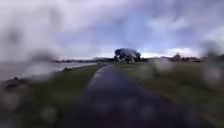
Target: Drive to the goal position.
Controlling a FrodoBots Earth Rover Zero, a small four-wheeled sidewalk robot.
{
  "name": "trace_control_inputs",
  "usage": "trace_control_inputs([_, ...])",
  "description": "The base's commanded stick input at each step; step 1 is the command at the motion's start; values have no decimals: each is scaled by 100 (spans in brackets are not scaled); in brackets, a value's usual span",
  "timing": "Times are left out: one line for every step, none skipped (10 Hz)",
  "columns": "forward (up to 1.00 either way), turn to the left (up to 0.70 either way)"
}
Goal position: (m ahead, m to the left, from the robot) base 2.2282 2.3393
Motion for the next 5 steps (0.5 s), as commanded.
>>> trace_control_inputs([70,0])
trace_control_inputs([70,0])
trace_control_inputs([70,0])
trace_control_inputs([70,0])
trace_control_inputs([70,0])
